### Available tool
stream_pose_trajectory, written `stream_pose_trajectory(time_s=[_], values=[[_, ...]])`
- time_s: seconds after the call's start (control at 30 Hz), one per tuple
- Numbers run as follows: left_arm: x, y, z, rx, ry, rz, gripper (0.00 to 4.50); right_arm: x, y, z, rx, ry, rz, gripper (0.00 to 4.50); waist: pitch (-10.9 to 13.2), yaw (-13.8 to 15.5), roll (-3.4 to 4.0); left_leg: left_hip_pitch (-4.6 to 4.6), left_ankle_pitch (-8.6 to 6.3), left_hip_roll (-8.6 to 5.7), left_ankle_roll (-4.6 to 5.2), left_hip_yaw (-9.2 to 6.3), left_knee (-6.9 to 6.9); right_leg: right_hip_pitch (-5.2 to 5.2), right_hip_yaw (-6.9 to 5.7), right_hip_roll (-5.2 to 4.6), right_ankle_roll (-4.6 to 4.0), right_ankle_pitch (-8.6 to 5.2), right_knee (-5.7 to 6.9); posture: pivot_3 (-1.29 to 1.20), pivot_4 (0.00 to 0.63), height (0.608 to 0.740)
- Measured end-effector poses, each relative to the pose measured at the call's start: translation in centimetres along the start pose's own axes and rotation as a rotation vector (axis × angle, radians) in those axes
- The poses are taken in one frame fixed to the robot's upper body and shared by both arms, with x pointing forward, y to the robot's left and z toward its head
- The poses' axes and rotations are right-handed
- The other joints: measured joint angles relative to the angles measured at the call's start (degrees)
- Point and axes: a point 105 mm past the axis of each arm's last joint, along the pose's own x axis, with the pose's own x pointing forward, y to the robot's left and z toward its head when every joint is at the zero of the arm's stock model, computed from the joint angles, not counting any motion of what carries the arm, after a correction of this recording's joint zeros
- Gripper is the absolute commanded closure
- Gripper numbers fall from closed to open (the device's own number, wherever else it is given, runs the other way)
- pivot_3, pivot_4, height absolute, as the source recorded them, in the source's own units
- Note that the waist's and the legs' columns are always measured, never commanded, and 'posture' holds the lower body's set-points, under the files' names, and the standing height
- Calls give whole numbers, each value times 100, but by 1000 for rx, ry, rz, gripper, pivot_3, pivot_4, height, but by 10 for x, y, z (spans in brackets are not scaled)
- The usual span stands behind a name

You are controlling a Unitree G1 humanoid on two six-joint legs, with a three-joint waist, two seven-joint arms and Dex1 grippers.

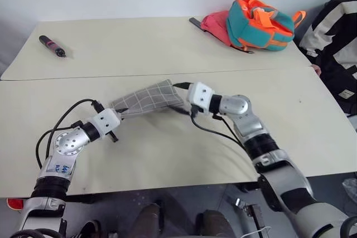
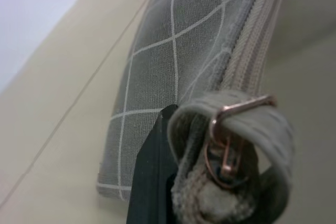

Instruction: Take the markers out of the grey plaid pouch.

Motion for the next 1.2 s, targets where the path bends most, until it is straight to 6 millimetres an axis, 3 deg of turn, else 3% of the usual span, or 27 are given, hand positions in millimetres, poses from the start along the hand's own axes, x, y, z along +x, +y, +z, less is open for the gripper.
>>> stream_pose_trajectory(time_s=[0.2,0.43,0.53,0.73,0.9,0.93,1.2], values=[[2,-19,15,-22,3,-69,4500,7,10,4,-292,63,29,79,1,-14,-2,1,-2,9,-4,16,1,-4,1,3,-1,-1,-32,0,150,740],[-1,-24,30,-80,-6,-92,4500,12,15,-11,-430,125,39,79,3,0,-5,-3,-2,11,-5,15,5,0,2,7,-1,-1,-38,0,150,740],[-3,-21,33,-112,-7,-78,4500,9,12,-18,-455,150,38,650,7,-3,-13,-4,-2,12,-5,14,9,1,2,8,-2,-1,-44,0,150,740],[-6,-23,35,-113,-9,-76,4500,10,3,-14,-441,125,-15,2750,8,-12,-14,-4,-3,21,-6,14,10,1,4,18,-2,-1,-46,0,150,740],[-9,-25,41,-175,-59,-92,3014,9,-2,-9,-387,94,-42,4500,8,-9,-14,-6,-3,24,-6,14,12,3,4,21,-6,2,-56,0,150,740],[-10,-24,42,-173,-65,-86,2716,7,-5,-7,-353,82,-53,4500,8,-8,-14,-6,-3,25,-6,14,13,6,4,23,-10,4,-61,0,150,740],[-18,-6,53,-108,-146,4,2716,-10,-27,-2,-103,8,-94,4500,8,-5,-14,-16,-4,42,-5,14,23,12,1,38,-30,16,-83,0,150,740]])
